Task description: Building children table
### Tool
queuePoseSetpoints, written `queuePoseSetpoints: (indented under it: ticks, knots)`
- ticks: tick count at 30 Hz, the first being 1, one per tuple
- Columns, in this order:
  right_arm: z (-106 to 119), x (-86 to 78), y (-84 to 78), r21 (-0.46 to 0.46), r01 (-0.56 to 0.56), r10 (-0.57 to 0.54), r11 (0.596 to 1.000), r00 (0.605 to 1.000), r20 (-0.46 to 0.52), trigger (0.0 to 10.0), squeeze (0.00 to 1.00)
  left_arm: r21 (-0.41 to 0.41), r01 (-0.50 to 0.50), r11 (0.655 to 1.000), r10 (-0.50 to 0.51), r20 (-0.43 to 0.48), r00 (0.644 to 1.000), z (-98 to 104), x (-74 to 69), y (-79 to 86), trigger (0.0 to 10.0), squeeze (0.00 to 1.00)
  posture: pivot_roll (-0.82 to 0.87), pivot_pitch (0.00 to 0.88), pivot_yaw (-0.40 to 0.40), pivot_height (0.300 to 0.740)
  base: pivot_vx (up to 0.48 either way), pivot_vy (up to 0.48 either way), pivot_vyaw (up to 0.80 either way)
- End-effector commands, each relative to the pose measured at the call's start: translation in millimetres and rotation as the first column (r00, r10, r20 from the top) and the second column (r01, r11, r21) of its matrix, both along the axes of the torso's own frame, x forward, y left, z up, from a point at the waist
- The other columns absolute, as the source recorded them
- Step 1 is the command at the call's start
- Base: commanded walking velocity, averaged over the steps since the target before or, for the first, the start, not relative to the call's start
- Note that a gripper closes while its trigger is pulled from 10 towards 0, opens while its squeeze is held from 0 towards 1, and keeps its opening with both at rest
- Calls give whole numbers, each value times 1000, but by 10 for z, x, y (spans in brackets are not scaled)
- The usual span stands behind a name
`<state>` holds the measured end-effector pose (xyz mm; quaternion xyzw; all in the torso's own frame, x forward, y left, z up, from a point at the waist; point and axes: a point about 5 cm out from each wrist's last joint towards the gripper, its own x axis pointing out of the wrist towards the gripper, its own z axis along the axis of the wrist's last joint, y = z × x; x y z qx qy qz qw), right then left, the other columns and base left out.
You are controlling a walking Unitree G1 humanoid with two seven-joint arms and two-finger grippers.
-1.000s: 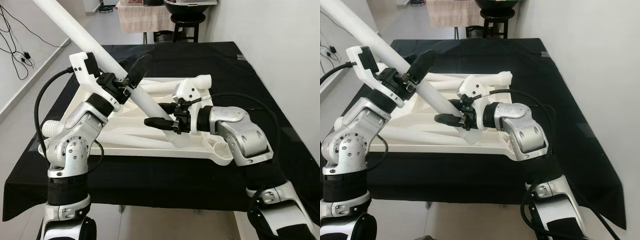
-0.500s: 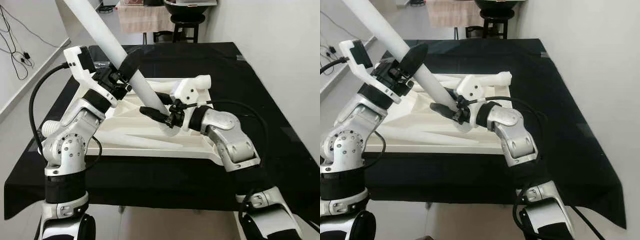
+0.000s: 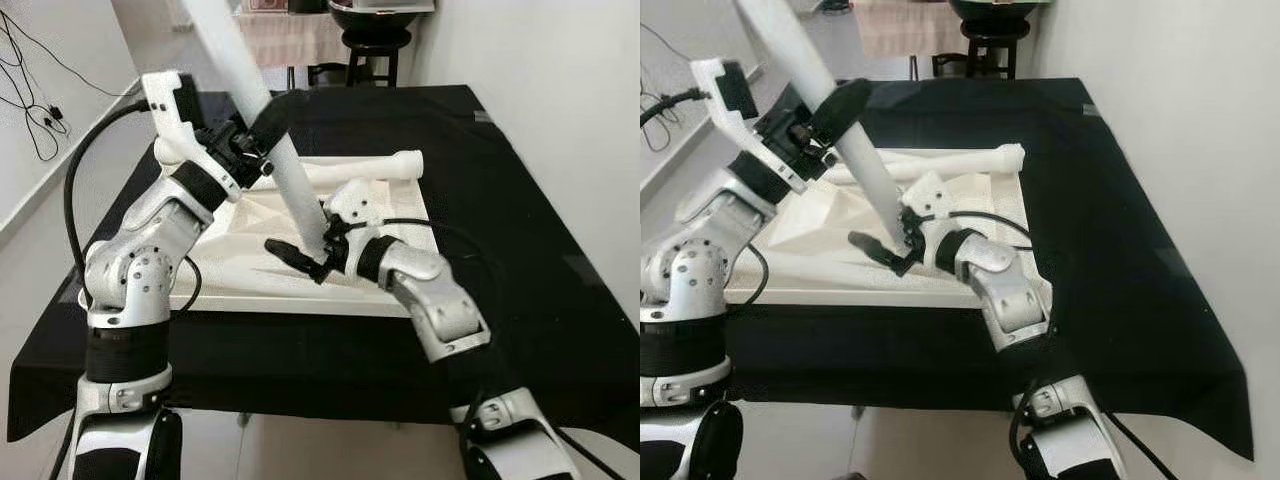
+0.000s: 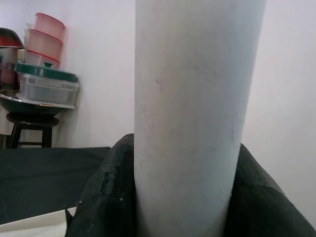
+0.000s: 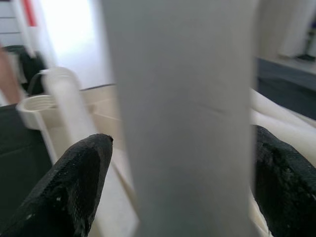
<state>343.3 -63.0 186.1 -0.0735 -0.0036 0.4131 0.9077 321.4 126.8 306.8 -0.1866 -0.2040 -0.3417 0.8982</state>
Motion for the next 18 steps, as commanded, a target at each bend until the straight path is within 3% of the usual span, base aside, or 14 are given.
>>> queuePoseSetpoints:
  ticks: [1,9,18]
  knots:
    - [-42,15,99,-14,11,-11,1000,1000,-28,10000,0,7,72,997,-72,50,996,87,-40,-123,0,0,-25,26,22,740,0,0,0]
    - [67,81,175,105,63,-57,992,996,-63,10000,0,21,96,995,-97,56,994,64,-44,-244,0,0,-24,28,20,740,0,0,0]
    - [395,88,209,195,32,-36,980,999,20,10000,0,50,118,992,-120,44,992,-36,-36,-347,0,0,-41,35,21,740,0,0,0]
